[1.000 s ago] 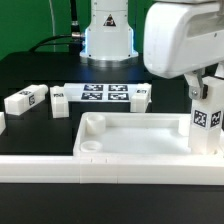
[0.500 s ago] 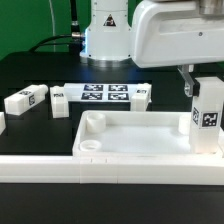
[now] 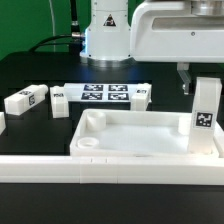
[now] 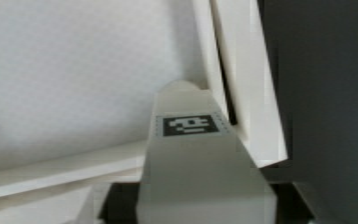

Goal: Assemble desk

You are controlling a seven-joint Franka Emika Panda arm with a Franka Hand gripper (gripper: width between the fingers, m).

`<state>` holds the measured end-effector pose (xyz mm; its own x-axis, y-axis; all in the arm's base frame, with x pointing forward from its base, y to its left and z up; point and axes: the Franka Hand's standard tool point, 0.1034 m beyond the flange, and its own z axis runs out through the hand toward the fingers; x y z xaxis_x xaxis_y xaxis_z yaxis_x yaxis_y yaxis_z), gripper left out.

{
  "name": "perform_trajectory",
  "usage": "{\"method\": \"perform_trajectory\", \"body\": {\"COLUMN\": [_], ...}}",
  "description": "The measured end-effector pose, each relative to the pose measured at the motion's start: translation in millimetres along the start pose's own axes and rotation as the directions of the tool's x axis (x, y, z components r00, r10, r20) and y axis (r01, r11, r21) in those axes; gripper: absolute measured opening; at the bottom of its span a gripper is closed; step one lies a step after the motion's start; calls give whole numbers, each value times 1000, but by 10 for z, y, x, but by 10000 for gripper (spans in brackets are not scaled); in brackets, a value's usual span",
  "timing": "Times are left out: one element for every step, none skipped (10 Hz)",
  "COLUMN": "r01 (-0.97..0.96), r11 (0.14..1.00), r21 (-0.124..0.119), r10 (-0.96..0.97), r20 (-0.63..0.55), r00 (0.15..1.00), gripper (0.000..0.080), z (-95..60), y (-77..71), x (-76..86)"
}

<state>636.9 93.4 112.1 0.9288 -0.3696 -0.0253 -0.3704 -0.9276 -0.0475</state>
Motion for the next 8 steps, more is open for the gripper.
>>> {"method": "perform_trajectory", "body": {"r01": [-58, -103, -137, -146, -145, -144, -142, -105], "r11": [998, 994, 990, 989, 989, 989, 990, 994], "r21": [-10, -20, -26, -26, -26, -26, -25, -22], "r10": [57, 103, 137, 146, 145, 144, 142, 104], "r20": [-3, -4, -6, -6, -4, -4, -5, -5], "r00": [998, 995, 991, 989, 989, 990, 990, 995], "gripper": [292, 295, 295, 297, 297, 485, 610, 610], "z": [-4, -9, -12, -10, 1, 2, -4, -57], "y": [34, 72, 103, 110, 106, 105, 100, 91], "x": [12, 23, 34, 37, 32, 31, 31, 2]}}
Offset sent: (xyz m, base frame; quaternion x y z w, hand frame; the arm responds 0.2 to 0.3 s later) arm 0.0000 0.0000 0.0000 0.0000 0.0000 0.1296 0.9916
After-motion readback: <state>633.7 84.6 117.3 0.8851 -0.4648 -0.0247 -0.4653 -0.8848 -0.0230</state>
